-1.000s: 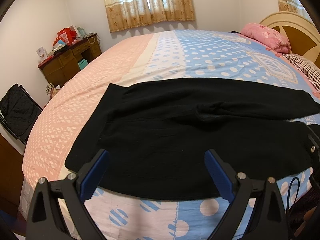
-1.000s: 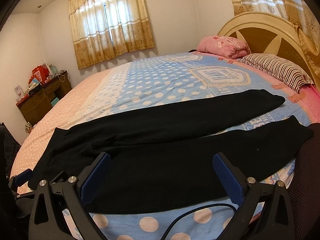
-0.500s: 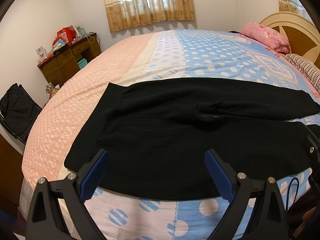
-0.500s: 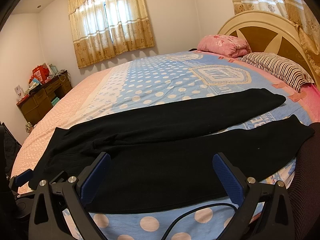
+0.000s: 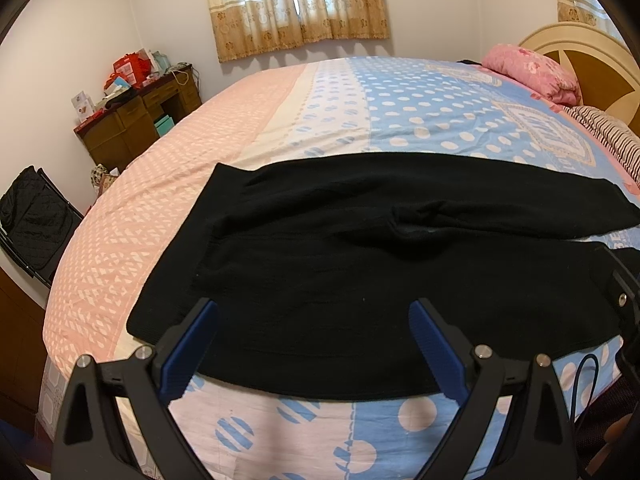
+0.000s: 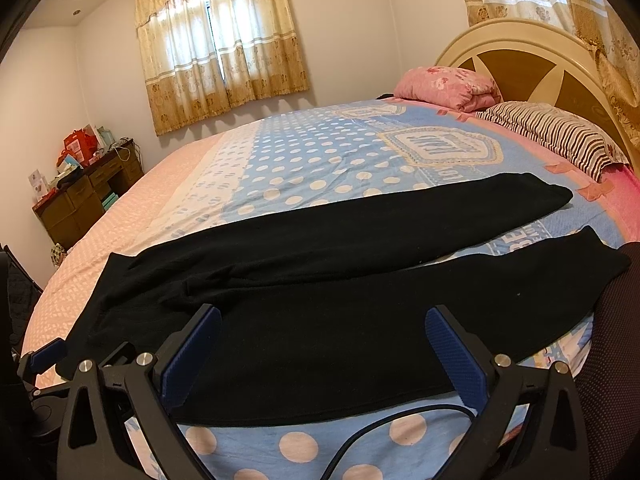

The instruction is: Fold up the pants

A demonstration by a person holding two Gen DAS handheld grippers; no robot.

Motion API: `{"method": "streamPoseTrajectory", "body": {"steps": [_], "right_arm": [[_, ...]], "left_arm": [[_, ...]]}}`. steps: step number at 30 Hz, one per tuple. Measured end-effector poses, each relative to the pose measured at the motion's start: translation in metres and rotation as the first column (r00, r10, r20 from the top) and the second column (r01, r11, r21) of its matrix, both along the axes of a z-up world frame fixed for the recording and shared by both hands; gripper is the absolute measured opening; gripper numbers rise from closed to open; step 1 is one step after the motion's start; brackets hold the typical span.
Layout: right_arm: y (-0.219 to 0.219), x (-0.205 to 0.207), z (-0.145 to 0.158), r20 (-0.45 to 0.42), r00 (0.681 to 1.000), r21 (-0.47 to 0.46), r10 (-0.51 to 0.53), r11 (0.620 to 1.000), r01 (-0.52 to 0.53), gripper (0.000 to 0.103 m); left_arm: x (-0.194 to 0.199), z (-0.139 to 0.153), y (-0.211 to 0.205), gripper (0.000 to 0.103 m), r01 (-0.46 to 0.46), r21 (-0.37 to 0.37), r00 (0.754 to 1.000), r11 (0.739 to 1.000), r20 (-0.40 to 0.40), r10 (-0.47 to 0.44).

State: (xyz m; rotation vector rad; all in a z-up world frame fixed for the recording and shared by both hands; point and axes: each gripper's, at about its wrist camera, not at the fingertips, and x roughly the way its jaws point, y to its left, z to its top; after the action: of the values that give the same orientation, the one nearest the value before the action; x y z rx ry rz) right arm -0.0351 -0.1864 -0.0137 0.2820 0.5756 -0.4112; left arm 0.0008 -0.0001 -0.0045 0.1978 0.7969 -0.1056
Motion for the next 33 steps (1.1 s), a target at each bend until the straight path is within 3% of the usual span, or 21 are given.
{"method": "streamPoseTrajectory", "body": {"steps": [15,18,21,28,30,33], "right_arm": [[-0.007,0.007,-0.006,-0.019,1.000,0.014,0.007,1.000,-0.006,0.102],[-0.014,0.011,-0.009,-0.033,0.999,0.018,0.007,1.000,-0.007,0.102],[-0.023,0.019,-0.012,-0.045,0.999,0.021,0.026,0.999,-0.025,0.102],[-0.051,0.077,-0.003,-0.140,0.968,0.042,0.209,0.978,-0.205,0.102],[-0.058,0.101,0.002,-0.148,0.953,0.038,0.265,0.964,-0.262,0.102],[-0.071,0.143,0.003,-0.171,0.937,0.002,0.304,0.951,-0.308,0.102]], "left_arm": [[0.008,-0.009,0.006,0.099,0.021,0.007,1.000,1.000,-0.023,-0.021],[0.016,-0.010,0.017,0.099,0.008,0.026,1.000,1.000,-0.030,-0.008],[0.035,-0.005,0.041,0.099,-0.010,0.000,0.999,1.000,-0.045,0.010],[0.105,0.022,0.079,0.100,-0.031,-0.017,0.999,0.999,-0.015,0.031],[0.128,0.024,0.080,0.099,-0.066,-0.011,0.997,0.998,-0.042,0.066],[0.141,0.023,0.073,0.099,-0.056,-0.089,0.996,0.994,-0.078,0.049]]}}
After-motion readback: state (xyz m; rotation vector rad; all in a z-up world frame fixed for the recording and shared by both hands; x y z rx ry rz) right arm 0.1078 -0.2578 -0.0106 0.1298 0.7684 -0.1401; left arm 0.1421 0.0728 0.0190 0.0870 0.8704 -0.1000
